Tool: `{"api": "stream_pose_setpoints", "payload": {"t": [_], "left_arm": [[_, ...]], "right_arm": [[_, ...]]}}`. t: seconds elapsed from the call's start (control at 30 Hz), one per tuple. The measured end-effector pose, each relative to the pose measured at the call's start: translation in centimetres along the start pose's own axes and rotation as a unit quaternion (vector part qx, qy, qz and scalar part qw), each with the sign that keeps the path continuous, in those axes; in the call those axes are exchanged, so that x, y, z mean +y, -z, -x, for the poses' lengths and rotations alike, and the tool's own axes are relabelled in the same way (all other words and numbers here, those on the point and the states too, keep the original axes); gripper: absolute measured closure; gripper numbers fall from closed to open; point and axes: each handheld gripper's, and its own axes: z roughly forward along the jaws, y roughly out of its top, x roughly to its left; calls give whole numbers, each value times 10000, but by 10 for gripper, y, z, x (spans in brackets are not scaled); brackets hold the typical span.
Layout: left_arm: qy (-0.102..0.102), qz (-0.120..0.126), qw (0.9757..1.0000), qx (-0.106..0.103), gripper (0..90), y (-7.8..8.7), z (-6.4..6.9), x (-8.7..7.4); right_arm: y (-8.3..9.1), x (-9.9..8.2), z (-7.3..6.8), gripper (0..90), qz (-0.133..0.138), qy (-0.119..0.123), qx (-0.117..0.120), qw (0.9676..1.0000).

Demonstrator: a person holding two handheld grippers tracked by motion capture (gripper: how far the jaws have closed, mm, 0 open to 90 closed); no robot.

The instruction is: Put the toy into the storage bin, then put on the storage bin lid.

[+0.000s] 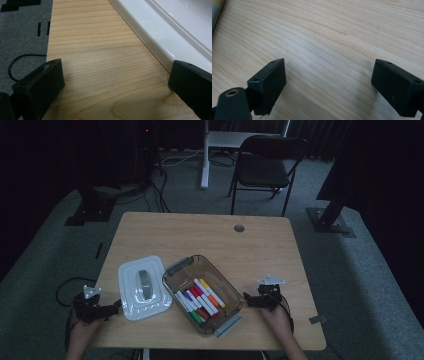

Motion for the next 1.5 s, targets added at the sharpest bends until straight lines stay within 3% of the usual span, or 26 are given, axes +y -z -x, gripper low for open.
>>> {"api": "stream_pose_setpoints", "payload": {"t": [0.13, 0.27, 0.47, 0.57, 0.87, 1.13, 1.27, 1.5], "left_arm": [[-92, -25, 9999, -76, 6, 1, -2, 0], [-129, -215, 9997, -81, 7, 5, -3, 3], [14, -17, 9996, -283, 7, 19, 0, 6], [-23, 4, 9996, -282, 7, 22, 4, 8], [-220, 180, 9971, -705, 7, 33, 35, 16], [-449, 202, 9935, -1022, 8, 29, 59, 27], [-499, 202, 9921, -1130, 8, 24, 71, 33], [-594, 257, 9914, -1139, 39, 12, 88, 42]], "right_arm": [[0, 0, 0, 119, 7, -19, -4, 10000], [-1, 1, -1, 118, 0, -29, -30, 10000], [-2, 2, 0, 117, -5, -4, 6, 10000], [-2, 3, 0, 117, -11, -11, -2, 10000], [-3, 3, 0, 117, -8, -12, -9, 10000], [-2, 3, 0, 119, -9, -19, -18, 10000], [-2, 2, 0, 119, -4, -19, -19, 10000], [-2, 2, 0, 119, -2, -17, -19, 10000]]}}
